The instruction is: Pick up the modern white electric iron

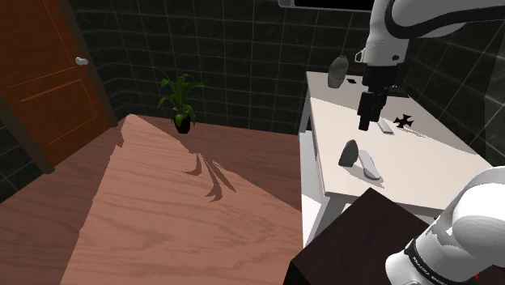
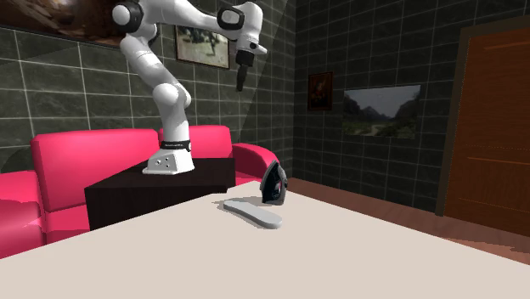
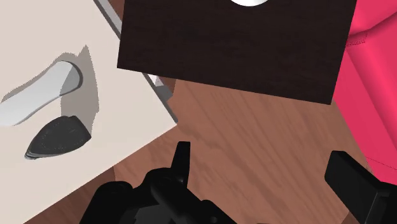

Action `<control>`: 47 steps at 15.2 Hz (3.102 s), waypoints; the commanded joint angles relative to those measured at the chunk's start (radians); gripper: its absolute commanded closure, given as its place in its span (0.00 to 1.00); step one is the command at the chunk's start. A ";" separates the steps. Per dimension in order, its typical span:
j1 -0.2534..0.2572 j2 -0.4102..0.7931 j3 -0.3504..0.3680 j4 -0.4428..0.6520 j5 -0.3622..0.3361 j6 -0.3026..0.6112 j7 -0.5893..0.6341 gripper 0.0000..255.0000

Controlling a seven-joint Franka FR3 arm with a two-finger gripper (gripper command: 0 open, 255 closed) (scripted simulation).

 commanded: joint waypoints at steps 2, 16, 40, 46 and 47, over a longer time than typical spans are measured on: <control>-0.019 0.075 -0.052 -0.002 -0.047 0.059 -0.071 0.00; -0.089 0.535 -0.245 0.164 -0.150 0.287 -0.368 0.00; -0.213 1.095 -0.290 0.489 -0.073 0.468 -0.614 1.00; -0.213 1.095 -0.290 0.489 -0.073 0.468 -0.614 1.00; -0.213 1.094 -0.290 0.489 -0.073 0.468 -0.614 1.00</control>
